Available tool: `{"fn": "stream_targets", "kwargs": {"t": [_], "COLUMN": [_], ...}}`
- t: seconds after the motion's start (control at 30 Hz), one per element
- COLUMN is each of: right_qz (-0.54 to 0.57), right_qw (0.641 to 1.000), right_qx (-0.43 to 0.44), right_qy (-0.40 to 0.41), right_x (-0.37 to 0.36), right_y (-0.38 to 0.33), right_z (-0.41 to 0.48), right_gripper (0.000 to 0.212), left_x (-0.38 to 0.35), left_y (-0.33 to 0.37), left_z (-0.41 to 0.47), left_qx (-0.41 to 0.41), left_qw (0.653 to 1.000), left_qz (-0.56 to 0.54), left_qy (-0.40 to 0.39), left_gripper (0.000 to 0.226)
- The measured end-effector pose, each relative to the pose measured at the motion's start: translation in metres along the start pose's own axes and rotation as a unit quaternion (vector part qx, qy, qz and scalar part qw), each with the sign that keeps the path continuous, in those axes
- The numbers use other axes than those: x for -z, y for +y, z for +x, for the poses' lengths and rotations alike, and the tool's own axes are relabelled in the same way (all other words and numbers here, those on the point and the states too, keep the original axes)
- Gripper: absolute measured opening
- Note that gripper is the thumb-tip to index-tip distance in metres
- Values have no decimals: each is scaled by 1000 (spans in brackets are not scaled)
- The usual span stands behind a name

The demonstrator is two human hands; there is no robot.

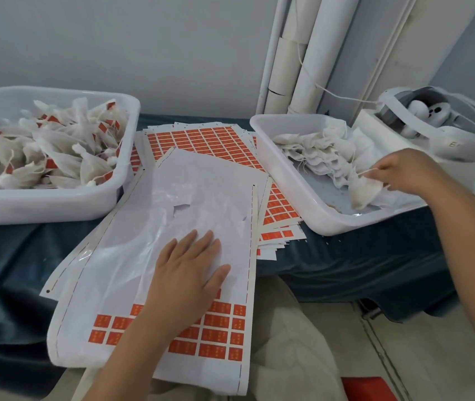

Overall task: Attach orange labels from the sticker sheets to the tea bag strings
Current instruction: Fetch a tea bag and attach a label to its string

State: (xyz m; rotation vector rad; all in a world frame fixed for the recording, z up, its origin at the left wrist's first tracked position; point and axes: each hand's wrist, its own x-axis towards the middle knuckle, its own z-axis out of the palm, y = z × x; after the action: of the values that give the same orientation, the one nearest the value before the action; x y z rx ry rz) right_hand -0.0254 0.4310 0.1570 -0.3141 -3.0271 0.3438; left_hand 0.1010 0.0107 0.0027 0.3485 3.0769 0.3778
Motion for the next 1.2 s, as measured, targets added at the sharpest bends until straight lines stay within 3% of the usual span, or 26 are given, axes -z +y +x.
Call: {"fn": "stream_targets", "kwargs": {"t": [0.2,0.33,0.47,0.53,0.6,0.67,0.8,0.87,0.97,1.1,1.2], "right_qz": [58,139,219,268,303,332,360,357,343,246,251], "right_qw": [993,978,963,950,938,928,921,920,920,949,946], "right_qx": [81,131,154,158,161,158,133,134,145,192,206], "right_qy": [61,84,41,-4,-44,-57,-64,-94,-121,-44,-5], "right_x": [39,37,-11,-43,-72,-92,-100,-97,-93,-92,-96], "right_y": [-64,-109,-145,-160,-175,-185,-183,-179,-174,-171,-169], "right_z": [-51,-87,-127,-154,-179,-196,-204,-203,-201,-203,-201], "right_gripper": [12,18,21,21,22,29,42,45,41,45,44], "left_x": [1,3,8,13,18,21,28,29,36,37,37], "left_y": [1,6,15,22,30,38,43,43,46,42,42], "left_z": [-1,1,-5,-12,-23,-29,-27,-27,-36,-36,-36], "left_qx": [2,11,54,2,-87,-119,-42,-48,-66,-31,-11], "left_qw": [1000,999,973,957,947,948,975,979,967,943,911], "left_qz": [-10,-39,-186,-207,-208,-204,-180,-177,-229,-323,-407], "left_qy": [5,9,124,205,231,212,126,86,84,80,73], "left_gripper": [89,83,81,85,92,88,66,65,73,52,39]}}
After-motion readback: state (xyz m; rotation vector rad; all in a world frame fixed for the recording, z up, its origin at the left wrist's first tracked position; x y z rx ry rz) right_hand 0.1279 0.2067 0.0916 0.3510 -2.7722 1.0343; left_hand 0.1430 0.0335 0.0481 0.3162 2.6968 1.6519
